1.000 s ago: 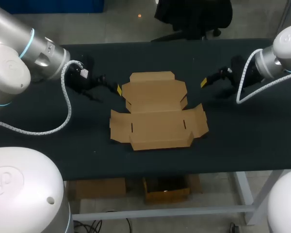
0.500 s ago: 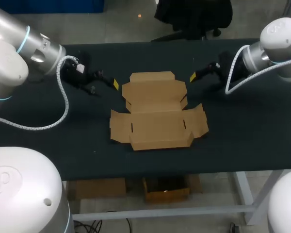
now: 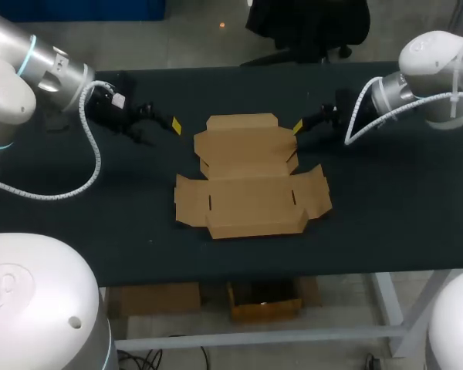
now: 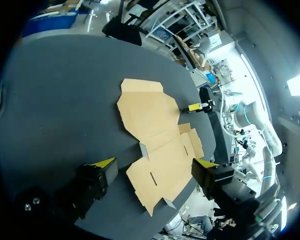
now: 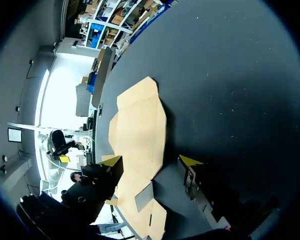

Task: Assemble the packaging by folding the flat box into shape, placing the metal phone stand inside, and closing the box properly

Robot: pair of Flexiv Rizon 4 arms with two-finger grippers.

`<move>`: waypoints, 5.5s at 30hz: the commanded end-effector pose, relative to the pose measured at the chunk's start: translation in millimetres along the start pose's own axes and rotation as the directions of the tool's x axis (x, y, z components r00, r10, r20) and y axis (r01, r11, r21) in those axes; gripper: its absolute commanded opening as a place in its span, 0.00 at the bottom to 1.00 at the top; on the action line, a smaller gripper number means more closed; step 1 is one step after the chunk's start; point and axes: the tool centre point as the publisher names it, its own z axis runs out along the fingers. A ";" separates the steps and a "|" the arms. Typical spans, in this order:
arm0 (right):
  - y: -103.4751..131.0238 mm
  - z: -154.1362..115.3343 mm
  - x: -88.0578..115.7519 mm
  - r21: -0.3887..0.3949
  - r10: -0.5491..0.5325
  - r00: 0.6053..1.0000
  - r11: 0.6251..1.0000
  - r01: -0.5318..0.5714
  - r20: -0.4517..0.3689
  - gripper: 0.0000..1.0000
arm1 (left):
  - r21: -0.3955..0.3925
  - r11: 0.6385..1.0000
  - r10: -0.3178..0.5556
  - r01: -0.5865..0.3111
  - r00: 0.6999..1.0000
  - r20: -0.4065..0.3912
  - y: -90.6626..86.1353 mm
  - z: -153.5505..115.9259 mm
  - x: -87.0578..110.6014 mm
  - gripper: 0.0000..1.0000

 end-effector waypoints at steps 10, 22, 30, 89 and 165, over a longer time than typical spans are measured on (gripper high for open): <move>8.7 22.2 -3.0 0.055 0.008 0.994 0.998 -0.002 -0.108 0.64 | -0.004 1.000 0.003 -0.003 1.000 -0.005 -7.4 -3.4 -6.9 1.00; 9.0 33.8 -0.2 0.055 0.016 0.990 0.998 -0.008 -0.143 0.50 | -0.003 1.000 0.012 -0.012 1.000 -0.007 -6.8 -3.4 -9.7 1.00; 11.3 40.0 3.5 0.048 0.009 0.986 0.999 -0.001 -0.167 0.47 | 0.005 1.000 0.022 -0.022 0.999 -0.028 -3.9 -4.4 -12.0 1.00; 23.7 0.7 59.9 -0.194 -0.319 0.881 0.945 0.265 -0.349 0.00 | 0.243 0.947 0.270 -0.208 0.927 -0.259 -62.1 38.6 -54.5 1.00; 32.5 -1.8 82.9 -0.290 -0.421 0.823 0.900 0.326 -0.382 0.00 | 0.298 0.899 0.436 -0.322 0.734 -0.521 -93.0 111.0 32.6 0.25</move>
